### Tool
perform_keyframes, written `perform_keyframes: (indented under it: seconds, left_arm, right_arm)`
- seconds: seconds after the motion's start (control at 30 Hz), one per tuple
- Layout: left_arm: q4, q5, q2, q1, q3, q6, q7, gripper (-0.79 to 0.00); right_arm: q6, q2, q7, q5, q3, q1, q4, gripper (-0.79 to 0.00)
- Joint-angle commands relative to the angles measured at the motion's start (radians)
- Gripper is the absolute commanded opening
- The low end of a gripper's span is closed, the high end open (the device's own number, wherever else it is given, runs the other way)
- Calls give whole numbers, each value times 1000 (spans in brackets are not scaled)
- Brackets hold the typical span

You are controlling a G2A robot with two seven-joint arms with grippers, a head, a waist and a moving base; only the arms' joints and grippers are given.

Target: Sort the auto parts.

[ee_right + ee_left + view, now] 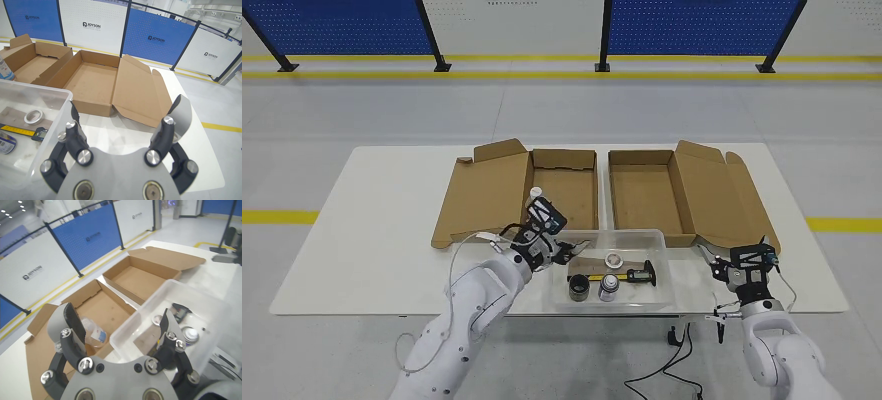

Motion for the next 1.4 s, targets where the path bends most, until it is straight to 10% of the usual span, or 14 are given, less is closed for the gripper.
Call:
perform_keyframes:
  seconds: [0.0, 0.5, 0.9, 1.37]
  left_arm:
    - [-25, -40, 3, -11, 5, -64, -122, 0]
    - [59, -244, -6, -216, 125, -126, -564, 0]
    - [305, -273, -21, -325, 204, -89, -595, 0]
    - [317, -335, -14, -331, 227, -106, -645, -154]
  right_arm:
    - [0, 0, 0, 0, 0, 0, 0, 0]
    - [0, 0, 0, 0, 0, 0, 0, 0]
    - [0, 0, 0, 0, 0, 0, 0, 0]
    - [0, 0, 0, 0, 0, 0, 0, 0]
